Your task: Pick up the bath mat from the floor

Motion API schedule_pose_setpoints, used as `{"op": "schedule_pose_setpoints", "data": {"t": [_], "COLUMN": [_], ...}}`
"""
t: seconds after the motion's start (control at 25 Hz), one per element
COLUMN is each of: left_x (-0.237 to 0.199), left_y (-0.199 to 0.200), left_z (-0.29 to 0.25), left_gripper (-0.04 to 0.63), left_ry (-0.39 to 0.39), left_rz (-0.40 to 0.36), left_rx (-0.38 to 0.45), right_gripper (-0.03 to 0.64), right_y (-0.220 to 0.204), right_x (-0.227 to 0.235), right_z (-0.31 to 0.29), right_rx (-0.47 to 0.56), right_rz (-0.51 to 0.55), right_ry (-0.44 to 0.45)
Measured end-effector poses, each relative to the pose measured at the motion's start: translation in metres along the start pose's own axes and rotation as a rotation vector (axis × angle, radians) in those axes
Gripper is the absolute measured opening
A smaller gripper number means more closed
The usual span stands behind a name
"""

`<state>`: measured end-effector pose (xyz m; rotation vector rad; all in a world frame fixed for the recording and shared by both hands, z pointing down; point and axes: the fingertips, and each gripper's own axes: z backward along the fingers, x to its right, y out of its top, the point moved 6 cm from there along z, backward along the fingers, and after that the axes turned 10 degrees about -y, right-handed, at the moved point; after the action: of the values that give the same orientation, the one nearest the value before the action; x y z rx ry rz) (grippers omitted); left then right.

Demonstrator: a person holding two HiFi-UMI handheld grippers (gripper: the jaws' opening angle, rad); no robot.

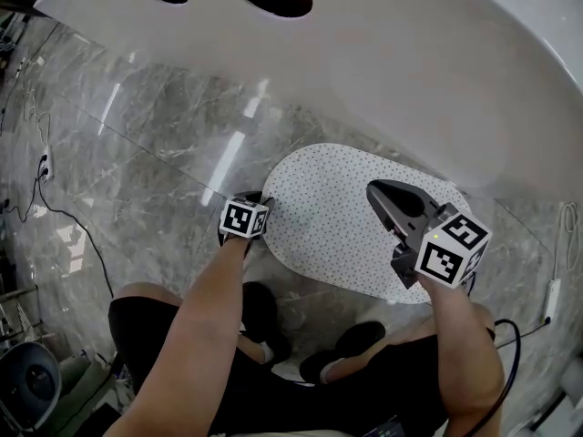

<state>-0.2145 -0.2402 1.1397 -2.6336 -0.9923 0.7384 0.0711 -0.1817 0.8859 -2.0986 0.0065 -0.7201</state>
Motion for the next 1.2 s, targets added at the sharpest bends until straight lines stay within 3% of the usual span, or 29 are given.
{"op": "schedule_pose_setpoints", "data": {"t": [0.36, 0.72, 0.96, 1.2], "left_x": [0.001, 0.016, 0.044, 0.077], "left_y": [0.002, 0.012, 0.025, 0.038], "left_z": [0.003, 0.010, 0.021, 0.028], "left_gripper": [0.037, 0.021, 0.018, 0.018], "left_ry": [0.028, 0.019, -0.053, -0.170], "left_rz": [-0.022, -0.043, -0.133, -0.142], "left_rx": [-0.009, -0.007, -0.006, 0.064], "right_gripper": [0.006, 0.006, 0.006, 0.006], "right_y": [0.002, 0.009, 0.013, 0.023], "right_x": [0.002, 0.009, 0.015, 0.021], "right_z": [0.003, 0.007, 0.005, 0.007], "right_rx": [0.018, 0.034, 0.060, 0.090], "right_rz": [-0.015, -0.033, -0.066, -0.096], "right_ry": [-0.003, -0.001, 0.014, 0.016]}}
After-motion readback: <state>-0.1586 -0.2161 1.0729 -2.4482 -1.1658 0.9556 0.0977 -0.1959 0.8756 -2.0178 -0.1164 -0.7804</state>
